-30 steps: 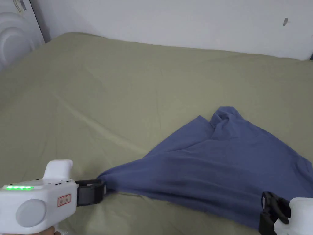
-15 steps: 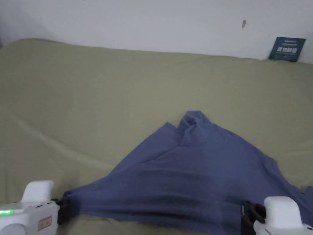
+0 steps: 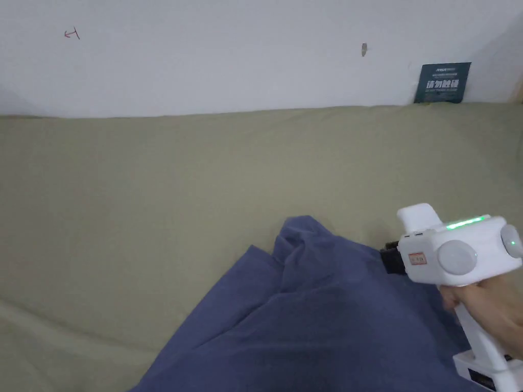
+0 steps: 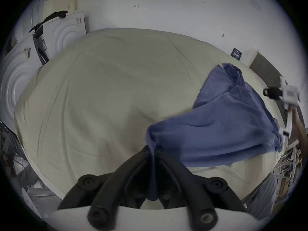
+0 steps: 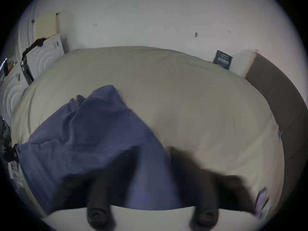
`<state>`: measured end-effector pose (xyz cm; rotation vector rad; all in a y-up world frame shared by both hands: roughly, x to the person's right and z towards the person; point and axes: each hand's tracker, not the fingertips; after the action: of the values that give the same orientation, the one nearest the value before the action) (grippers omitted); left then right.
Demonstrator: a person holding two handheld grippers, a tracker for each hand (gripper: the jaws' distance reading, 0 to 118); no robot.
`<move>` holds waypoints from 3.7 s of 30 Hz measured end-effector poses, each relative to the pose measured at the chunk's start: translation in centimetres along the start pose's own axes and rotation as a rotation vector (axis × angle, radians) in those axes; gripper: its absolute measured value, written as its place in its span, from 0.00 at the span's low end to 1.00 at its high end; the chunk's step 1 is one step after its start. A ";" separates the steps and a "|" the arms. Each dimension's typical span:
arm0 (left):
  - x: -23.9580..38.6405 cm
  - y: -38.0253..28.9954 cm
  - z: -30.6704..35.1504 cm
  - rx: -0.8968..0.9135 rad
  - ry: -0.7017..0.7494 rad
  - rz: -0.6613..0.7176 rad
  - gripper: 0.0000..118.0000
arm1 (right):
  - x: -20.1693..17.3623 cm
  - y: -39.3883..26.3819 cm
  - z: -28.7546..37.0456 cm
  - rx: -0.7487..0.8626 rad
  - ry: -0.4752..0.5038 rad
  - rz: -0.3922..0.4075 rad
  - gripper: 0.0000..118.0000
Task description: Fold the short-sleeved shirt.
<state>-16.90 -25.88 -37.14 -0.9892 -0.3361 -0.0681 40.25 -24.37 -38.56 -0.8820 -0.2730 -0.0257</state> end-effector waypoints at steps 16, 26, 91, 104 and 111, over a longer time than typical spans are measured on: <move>-1.1 -0.3 -1.3 -0.005 0.033 -0.045 0.01 | -0.6 1.8 -1.5 -0.107 0.091 0.066 0.02; 1.4 6.7 7.9 0.251 -0.003 -0.020 0.01 | 2.5 4.7 19.5 0.232 0.042 0.023 0.02; 14.1 45.7 3.9 0.449 0.137 -0.112 0.01 | 12.2 25.7 20.0 0.522 -0.210 -0.110 0.02; 8.7 20.8 0.4 0.217 0.054 -0.169 0.01 | 6.7 -3.0 17.9 0.242 -0.054 -0.225 0.02; 5.3 8.8 1.8 0.149 0.000 -0.129 0.01 | 4.7 -17.2 20.2 0.150 -0.014 -0.280 0.02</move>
<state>-10.54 -18.98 -41.73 -0.8197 -0.3992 -0.1579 37.90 -19.45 -12.12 -0.6903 -0.4047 -0.2556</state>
